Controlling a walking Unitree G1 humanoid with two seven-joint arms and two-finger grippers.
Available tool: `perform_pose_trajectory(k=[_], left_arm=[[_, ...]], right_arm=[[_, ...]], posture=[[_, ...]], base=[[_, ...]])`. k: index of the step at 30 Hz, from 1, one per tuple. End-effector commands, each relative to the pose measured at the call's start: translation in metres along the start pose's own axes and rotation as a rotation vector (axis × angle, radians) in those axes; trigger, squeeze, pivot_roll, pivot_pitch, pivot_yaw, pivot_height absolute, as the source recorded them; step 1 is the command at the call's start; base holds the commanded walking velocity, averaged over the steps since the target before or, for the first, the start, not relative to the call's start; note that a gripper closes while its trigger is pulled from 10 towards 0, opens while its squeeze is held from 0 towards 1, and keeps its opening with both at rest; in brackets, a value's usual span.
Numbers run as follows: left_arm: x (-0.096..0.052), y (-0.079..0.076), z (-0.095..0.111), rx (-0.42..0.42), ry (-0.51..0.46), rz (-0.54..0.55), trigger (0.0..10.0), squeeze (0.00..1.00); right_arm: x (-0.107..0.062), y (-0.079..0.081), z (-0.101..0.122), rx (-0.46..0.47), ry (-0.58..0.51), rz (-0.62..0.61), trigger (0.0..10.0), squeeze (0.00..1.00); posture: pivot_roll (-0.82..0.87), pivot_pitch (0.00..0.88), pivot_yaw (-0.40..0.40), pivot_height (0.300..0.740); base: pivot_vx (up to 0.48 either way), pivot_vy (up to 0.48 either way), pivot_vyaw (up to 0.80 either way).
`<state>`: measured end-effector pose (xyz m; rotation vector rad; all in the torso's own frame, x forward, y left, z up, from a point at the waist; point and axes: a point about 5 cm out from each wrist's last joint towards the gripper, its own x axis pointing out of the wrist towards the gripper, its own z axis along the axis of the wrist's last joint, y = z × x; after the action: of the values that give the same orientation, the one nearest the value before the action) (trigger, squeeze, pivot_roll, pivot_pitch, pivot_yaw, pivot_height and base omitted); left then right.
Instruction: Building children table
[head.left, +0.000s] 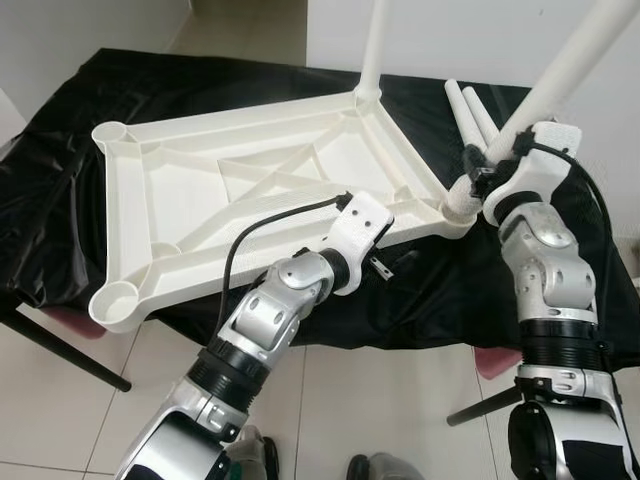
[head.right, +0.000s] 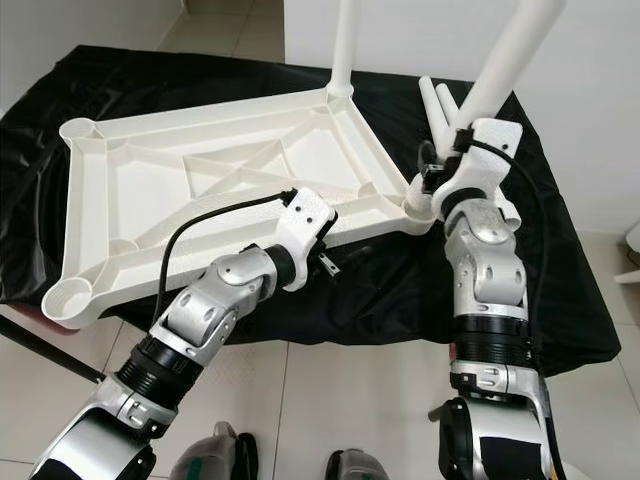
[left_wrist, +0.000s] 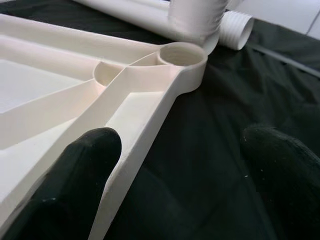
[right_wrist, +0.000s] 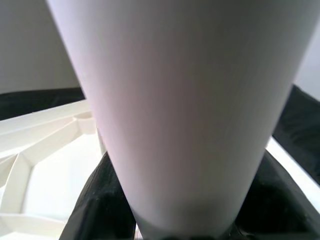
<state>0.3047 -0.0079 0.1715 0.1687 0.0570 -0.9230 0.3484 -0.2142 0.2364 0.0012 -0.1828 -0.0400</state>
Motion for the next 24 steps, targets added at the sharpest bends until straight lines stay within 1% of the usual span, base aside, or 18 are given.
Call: perform_pose_trajectory(k=[1, 4, 7, 9, 15, 21, 23, 24], left_arm=[[0.003, -0.003, -0.006, 0.041, 0.031, -0.001, 10.0, 0.00], [0.006, -0.002, -0.010, 0.051, 0.049, 0.016, 10.0, 0.00], [0.011, 0.001, -0.008, 0.045, 0.051, 0.042, 10.0, 0.00], [0.013, 0.002, -0.008, 0.045, 0.054, 0.043, 10.0, 0.00], [0.020, 0.010, -0.004, 0.080, 0.058, 0.082, 10.0, 0.00], [0.022, 0.011, -0.004, 0.081, 0.070, 0.074, 10.0, 0.00], [0.024, 0.011, -0.005, 0.093, 0.092, 0.061, 10.0, 0.00], [0.026, 0.010, -0.008, 0.104, 0.121, 0.048, 10.0, 0.00]], right_arm=[[0.001, -0.002, 0.003, 0.003, -0.016, -0.003, 10.0, 0.00], [0.001, -0.003, 0.003, 0.002, -0.017, -0.006, 10.0, 0.00], [0.001, -0.004, 0.003, -0.002, -0.021, -0.011, 10.0, 0.00], [0.001, -0.004, 0.003, -0.004, -0.022, -0.012, 10.0, 0.00], [0.001, -0.005, 0.005, -0.001, -0.028, -0.020, 10.0, 0.00], [0.000, -0.006, 0.005, 0.001, -0.030, -0.026, 10.0, 0.00], [-0.001, -0.008, 0.005, 0.001, -0.030, -0.036, 10.0, 0.00], [-0.002, -0.009, 0.005, 0.001, -0.031, -0.042, 10.0, 0.00]], posture=[[-0.03, 0.024, 0.005, 0.740], [-0.04, 0.027, 0.005, 0.740], [-0.04, 0.029, 0.006, 0.740], [-0.04, 0.029, 0.006, 0.740], [-0.04, 0.037, 0.016, 0.740], [-0.04, 0.042, 0.022, 0.740], [-0.04, 0.053, 0.029, 0.740], [-0.04, 0.058, 0.033, 0.740]], base=[[0.000, 0.000, 0.00], [0.000, 0.000, 0.00], [0.000, 0.000, 0.00], [0.000, 0.000, 0.00], [0.000, 0.000, 0.00], [0.000, 0.000, 0.00], [0.000, 0.000, 0.00], [0.000, 0.000, 0.00]])
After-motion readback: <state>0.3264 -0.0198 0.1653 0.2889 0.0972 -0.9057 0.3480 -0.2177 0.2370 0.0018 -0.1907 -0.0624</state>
